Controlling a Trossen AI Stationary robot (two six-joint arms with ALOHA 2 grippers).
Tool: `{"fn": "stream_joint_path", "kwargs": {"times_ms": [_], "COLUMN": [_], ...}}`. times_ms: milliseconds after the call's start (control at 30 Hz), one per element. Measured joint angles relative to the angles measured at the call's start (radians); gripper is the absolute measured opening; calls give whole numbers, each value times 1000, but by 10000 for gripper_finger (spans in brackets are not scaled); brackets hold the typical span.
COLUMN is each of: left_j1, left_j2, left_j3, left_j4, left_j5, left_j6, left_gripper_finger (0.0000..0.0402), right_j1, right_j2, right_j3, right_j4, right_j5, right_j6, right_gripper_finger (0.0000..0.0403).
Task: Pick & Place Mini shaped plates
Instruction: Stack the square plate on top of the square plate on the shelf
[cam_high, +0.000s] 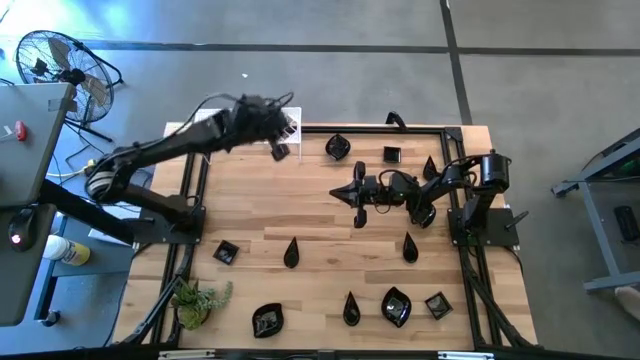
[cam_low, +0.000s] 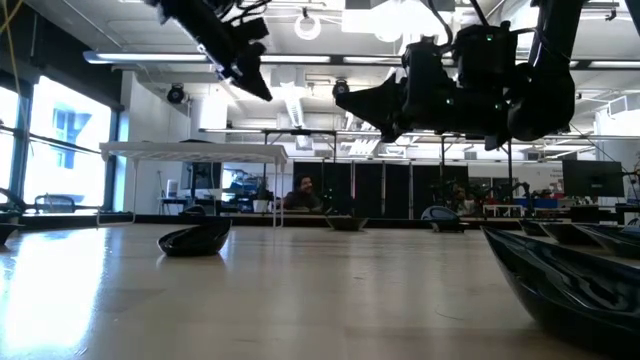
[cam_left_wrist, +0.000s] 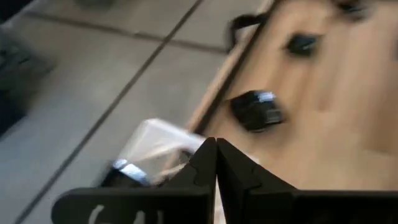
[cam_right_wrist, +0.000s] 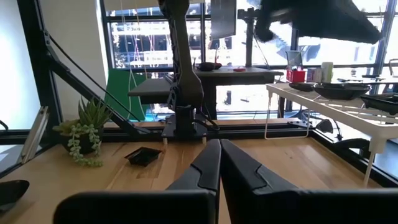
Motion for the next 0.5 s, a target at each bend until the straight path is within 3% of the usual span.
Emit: {"fn": "stream_joint_path", "kwargs": {"times_ms": [133,233,500], "left_j1": [-26,-26,32], "left_j2": [-86,-113,-117], "left_j3": [-167,-235,-172], "left_j4": [233,265,189], "left_j5": [86,115,153], "left_j6": [-23,-36,-70], "left_gripper_finger": [4,5,5], "right_j1": [0,-2,-5], "right_j2": [0,0,0], "right_j3": [0,0,0], "right_j4": [-14,-15,-18], "right_j5": [3,4,8], "right_j6": [-1,-1,-1], "right_gripper_finger": [5,2,2]}}
